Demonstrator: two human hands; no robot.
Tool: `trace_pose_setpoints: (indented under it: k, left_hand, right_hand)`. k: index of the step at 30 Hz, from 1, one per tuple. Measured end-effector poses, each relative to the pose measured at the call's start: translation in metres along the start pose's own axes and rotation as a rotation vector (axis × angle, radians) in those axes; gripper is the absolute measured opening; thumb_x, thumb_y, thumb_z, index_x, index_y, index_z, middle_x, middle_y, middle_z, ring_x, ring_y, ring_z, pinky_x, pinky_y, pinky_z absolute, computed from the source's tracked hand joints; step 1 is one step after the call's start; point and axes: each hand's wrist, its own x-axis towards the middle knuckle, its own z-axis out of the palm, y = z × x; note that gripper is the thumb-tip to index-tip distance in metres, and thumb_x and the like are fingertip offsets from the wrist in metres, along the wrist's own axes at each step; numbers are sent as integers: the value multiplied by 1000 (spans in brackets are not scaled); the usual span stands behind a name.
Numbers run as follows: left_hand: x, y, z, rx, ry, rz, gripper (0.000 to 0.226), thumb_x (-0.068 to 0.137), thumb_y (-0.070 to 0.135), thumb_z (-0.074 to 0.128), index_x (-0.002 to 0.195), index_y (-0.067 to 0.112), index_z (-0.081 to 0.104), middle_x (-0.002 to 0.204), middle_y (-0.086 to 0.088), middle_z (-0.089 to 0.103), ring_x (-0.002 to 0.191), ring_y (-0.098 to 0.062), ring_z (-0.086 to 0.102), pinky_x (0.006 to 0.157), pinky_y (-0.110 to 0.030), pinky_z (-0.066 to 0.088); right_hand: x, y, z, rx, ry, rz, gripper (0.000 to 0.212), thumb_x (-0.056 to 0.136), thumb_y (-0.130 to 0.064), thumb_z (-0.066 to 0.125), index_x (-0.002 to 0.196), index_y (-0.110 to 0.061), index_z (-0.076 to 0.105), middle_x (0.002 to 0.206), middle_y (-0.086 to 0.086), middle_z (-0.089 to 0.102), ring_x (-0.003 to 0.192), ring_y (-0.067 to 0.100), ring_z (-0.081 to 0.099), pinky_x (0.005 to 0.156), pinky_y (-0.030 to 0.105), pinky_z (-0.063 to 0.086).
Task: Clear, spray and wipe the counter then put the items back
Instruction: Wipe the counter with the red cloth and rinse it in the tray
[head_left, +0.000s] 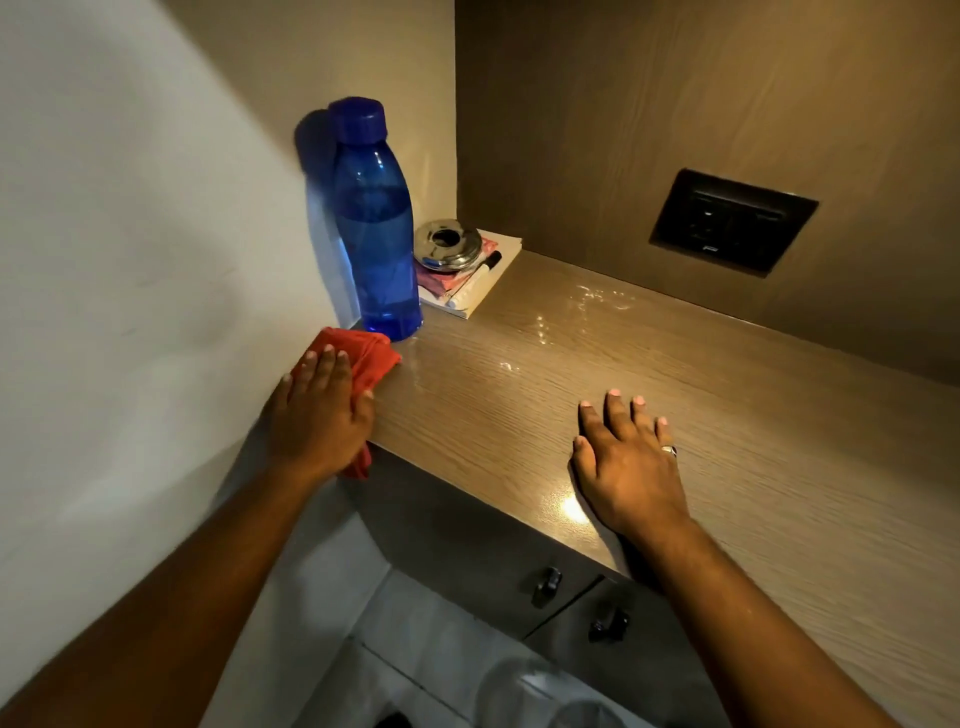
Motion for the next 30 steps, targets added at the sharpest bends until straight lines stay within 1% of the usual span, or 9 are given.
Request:
trace_pose_setpoints:
  k: [2,6,11,15,17,19,22,26,30]
  left_hand:
    - [3,-12,-3,19,-6,3,63,101,43,25,153,11,13,161,-9,14,149,-25,10,121,-42,6]
    - [6,0,-1,9,21,-12,61,100,38,30,152,10,17,160,-11,19,149,-27,12,120,-41,4]
    - [15,2,1,-14,3,4,58,101,33,32,152,8,20,159,-12,22,148,-27,14,120,-40,3]
    - [-4,16,7,-65,11,105,55,101,32,33,150,9,25,158,-11,25,148,-26,17,119,-40,4]
    - [-12,32,13,-90,-11,183,55,101,35,30,150,11,23,159,-7,24,148,-23,14,118,-36,1]
    - [-3,47,14,-99,-52,255,55,102,37,27,151,14,21,160,-4,20,149,-21,11,116,-34,-2]
    - [32,63,6,-92,-130,327,55,102,37,25,152,16,18,161,-3,15,149,-19,6,119,-36,1]
    - [61,75,5,-49,-190,370,57,102,38,25,153,15,14,162,-4,11,150,-19,4,119,-37,3]
    - [77,83,6,-62,-212,350,58,101,38,26,153,15,13,162,-5,9,150,-19,4,119,-38,3]
  right_hand:
    - [3,-1,0,1,4,-3,59,100,-47,19,155,-27,20,165,8,12,153,30,5,122,50,5]
    - [2,-1,0,8,12,4,59,99,-47,21,155,-26,22,165,7,13,152,30,6,122,49,6]
    - [5,-2,0,2,3,5,61,98,-48,19,155,-26,20,165,7,12,153,30,5,122,49,5]
    - [5,-2,0,13,9,17,62,98,-49,19,155,-26,21,165,7,11,153,28,5,122,48,4]
    - [4,-2,0,22,13,22,62,98,-50,20,155,-27,22,165,7,12,153,28,6,122,48,5]
    - [3,-2,0,29,17,26,62,97,-50,21,154,-27,23,165,6,13,153,27,6,121,47,5]
    - [3,-2,0,50,26,29,61,98,-51,22,154,-28,24,165,5,13,153,26,7,121,47,7]
    - [2,0,1,63,32,24,61,97,-51,23,154,-28,26,165,5,14,153,25,7,122,47,7]
    - [4,1,1,79,42,18,60,97,-50,26,153,-28,28,165,5,15,153,25,8,122,48,7]
